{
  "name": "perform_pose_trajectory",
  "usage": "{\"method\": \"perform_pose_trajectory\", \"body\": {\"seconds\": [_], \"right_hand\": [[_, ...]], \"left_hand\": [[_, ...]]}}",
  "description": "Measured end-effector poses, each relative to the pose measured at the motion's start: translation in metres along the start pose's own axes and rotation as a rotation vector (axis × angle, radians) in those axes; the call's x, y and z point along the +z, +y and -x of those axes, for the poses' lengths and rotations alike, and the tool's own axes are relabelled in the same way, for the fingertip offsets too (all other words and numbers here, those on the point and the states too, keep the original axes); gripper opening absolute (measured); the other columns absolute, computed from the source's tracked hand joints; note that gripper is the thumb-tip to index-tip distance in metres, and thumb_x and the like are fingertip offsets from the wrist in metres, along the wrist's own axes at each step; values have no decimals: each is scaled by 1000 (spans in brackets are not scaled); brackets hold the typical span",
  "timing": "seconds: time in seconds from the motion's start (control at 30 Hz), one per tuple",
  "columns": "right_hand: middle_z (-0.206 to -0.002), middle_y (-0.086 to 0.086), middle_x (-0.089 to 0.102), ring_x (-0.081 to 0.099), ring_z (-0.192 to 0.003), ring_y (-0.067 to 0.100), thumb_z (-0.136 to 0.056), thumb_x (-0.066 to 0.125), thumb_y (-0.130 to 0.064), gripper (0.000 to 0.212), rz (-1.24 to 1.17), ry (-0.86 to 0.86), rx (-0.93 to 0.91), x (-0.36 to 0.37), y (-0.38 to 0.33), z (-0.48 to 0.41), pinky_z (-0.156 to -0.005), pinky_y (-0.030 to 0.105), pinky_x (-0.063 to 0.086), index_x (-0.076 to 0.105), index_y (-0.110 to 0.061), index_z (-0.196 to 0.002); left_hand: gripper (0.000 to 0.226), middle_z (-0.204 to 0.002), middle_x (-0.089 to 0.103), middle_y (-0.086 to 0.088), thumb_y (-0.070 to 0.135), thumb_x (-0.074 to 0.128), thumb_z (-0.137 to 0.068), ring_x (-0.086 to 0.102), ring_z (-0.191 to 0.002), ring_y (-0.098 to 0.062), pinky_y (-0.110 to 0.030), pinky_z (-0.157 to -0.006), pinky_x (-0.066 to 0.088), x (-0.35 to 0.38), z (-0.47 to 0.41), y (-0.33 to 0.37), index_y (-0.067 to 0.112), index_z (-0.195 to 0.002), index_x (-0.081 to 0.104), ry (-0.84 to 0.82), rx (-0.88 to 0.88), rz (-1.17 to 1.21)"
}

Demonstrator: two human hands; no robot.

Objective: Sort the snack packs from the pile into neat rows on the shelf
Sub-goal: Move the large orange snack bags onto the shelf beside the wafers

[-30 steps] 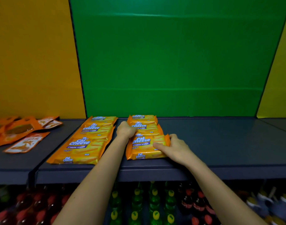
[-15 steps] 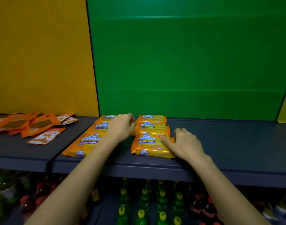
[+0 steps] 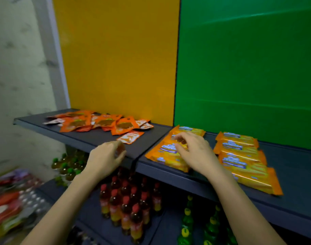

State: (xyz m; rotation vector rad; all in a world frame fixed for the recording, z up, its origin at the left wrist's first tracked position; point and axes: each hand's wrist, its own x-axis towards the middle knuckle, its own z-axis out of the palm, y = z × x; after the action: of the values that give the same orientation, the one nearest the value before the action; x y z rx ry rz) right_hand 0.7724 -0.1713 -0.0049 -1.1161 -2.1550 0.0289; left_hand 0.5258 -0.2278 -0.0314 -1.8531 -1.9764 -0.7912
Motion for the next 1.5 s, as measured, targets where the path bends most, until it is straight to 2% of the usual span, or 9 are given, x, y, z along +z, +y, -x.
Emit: {"method": "perform_pose_trajectory", "body": {"seconds": [0.17,0.3,0.47,0.67,0.93,1.03,1.23,1.37,1.5], "right_hand": [[-110,3,62,57,-105,22,-90,52,-26,26,-37,-82,-49,55,-59,-28,-90,35,45,59,-18,-113],[-114,0,62,56,-109,21,-90,51,-28,26,-34,-128,-2,98,-98,-50,-89,32,43,59,-20,-113],[-118,-6,61,57,-108,16,-90,51,-32,26,-54,-164,88,149,-135,-77,-86,31,46,59,-24,-114],[-115,0,64,57,-107,17,-90,53,-27,27,-36,-168,163,188,-162,-115,-89,30,45,60,-18,-115],[-118,3,62,55,-108,20,-91,53,-29,30,45,-180,239,207,-157,-169,-80,26,40,59,-16,-117],[-123,6,60,54,-112,24,-90,54,-32,35,74,-197,309,218,-144,-191,-86,30,42,57,-14,-119],[-133,13,51,48,-122,28,-85,57,-46,56,257,-302,417,235,-110,-244,-97,37,41,51,-6,-124],[-141,14,44,41,-130,31,-80,54,-61,78,320,-316,475,242,-89,-270,-105,39,37,45,-6,-133],[-142,12,44,42,-129,30,-66,52,-78,98,355,-377,536,258,-81,-275,-104,41,40,42,-8,-134]], "left_hand": [[19,-98,67,2,37,51,-90,63,-95,-23,-31,-63,42,-11,24,-87,20,-95,58,-24,-89,-47],[22,-105,66,3,38,50,-91,61,-99,-20,-26,-63,32,-18,27,-146,20,-102,59,-41,-117,-93],[24,-106,67,4,40,50,-90,62,-99,-18,-27,-66,42,-24,22,-216,24,-105,59,-61,-95,-73],[24,-106,66,5,41,48,-91,60,-100,-16,-24,-67,36,-31,-1,-281,24,-106,58,-86,-30,-72],[16,-87,63,7,37,53,-88,61,-89,-18,-30,-66,45,-15,-54,-314,23,-91,59,-40,-21,58],[14,-87,63,8,35,54,-88,61,-85,-15,-31,-68,48,-1,-81,-318,24,-91,60,5,-3,120],[15,-90,64,6,35,57,-87,58,-84,-14,-28,-66,42,34,-156,-323,21,-91,62,26,73,173],[17,-85,68,1,34,58,-86,61,-87,-21,-30,-68,43,61,-204,-327,18,-87,63,30,50,206],[39,-92,65,-6,49,55,-84,59,-94,-25,-34,-72,44,93,-241,-323,11,-88,61,-69,-4,141]]}}
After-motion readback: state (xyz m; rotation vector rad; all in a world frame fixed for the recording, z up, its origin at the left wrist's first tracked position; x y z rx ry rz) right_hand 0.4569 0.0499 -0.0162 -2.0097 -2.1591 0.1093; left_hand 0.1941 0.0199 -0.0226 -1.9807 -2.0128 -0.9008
